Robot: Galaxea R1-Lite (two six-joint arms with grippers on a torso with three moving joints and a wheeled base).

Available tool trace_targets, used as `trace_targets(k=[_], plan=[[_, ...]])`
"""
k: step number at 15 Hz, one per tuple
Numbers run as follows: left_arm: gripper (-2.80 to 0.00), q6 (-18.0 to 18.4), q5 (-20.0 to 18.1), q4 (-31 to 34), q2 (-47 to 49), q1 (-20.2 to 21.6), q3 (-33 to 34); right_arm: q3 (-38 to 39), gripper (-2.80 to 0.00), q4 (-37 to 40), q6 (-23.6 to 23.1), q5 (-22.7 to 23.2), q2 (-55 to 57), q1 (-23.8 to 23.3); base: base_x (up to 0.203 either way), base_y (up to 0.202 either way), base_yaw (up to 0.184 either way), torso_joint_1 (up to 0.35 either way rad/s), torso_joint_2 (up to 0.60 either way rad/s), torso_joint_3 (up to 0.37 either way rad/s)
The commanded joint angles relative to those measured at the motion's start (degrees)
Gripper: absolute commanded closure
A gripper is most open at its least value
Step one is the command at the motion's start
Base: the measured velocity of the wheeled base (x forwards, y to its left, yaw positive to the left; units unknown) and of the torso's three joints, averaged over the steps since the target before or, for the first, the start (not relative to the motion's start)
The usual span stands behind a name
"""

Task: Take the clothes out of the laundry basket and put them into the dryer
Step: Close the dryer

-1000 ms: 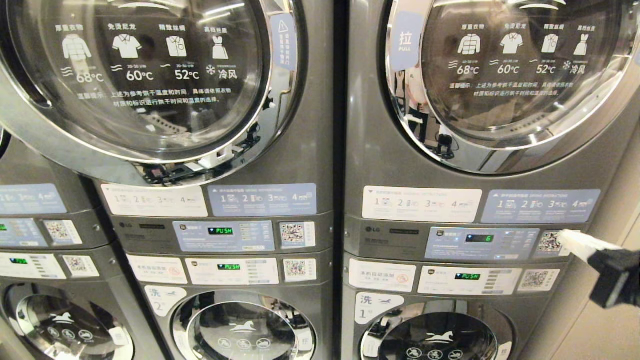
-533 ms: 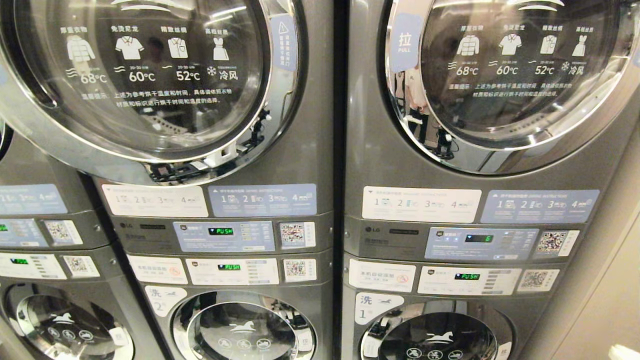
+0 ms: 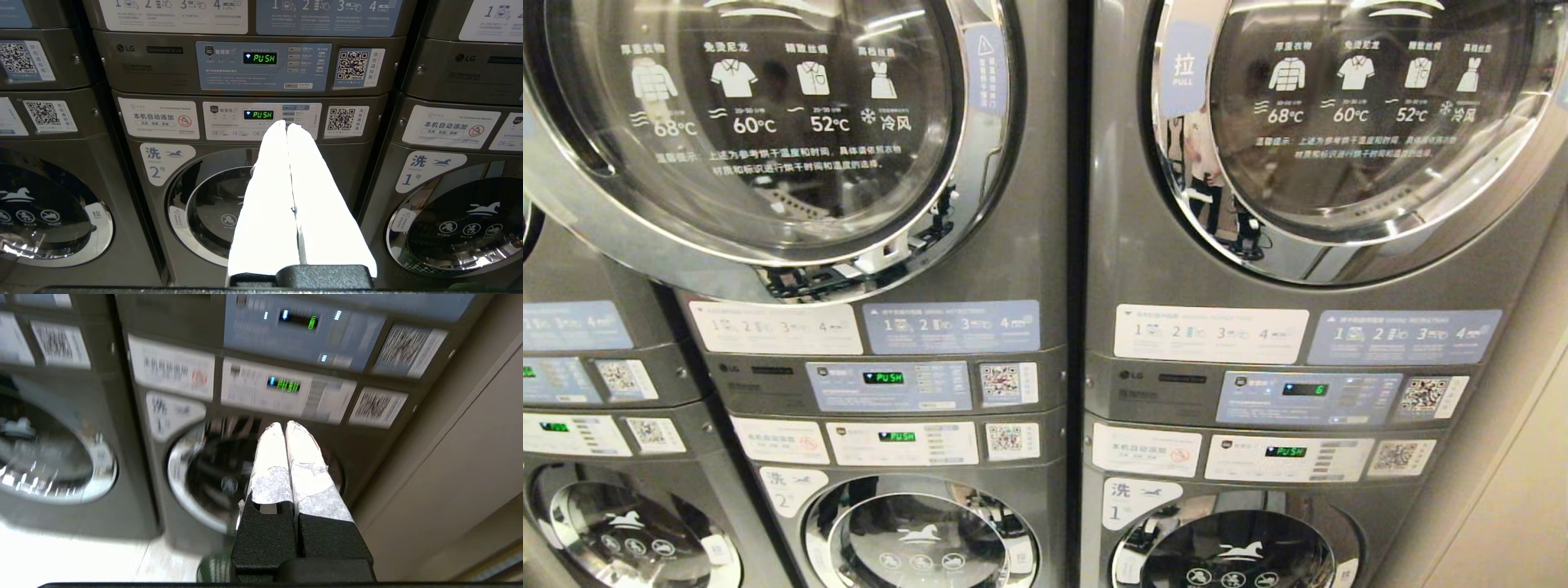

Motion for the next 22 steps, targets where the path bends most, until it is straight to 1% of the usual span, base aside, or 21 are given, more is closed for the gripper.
trace_targets(k=[1,6,10,13,22], plan=[[0.0,0.0,0.0,0.0,0.0,0.0,0.0,0.0,0.0,0.2,0.2,0.0,-5.6,-0.1,0.0,0.0,0.0,0.0,0.0,0.0],[0.0,0.0,0.0,0.0,0.0,0.0,0.0,0.0,0.0,0.2,-0.5,0.1,-5.7,-0.1,0.0,0.0,0.0,0.0,0.0,0.0],[0.0,0.0,0.0,0.0,0.0,0.0,0.0,0.2,0.0,0.0,0.0,0.1,-5.6,-0.1,0.0,0.0,0.0,0.0,0.0,0.0],[0.0,0.0,0.0,0.0,0.0,0.0,0.0,0.3,0.0,-0.1,1.9,-0.3,-5.6,-0.1,0.0,0.0,0.0,0.0,0.0,0.0],[0.0,0.4,-0.1,-0.1,0.0,0.0,0.0,0.1,0.0,0.2,1.5,-0.5,-5.6,-0.1,0.0,0.0,0.0,0.0,0.0,0.0]])
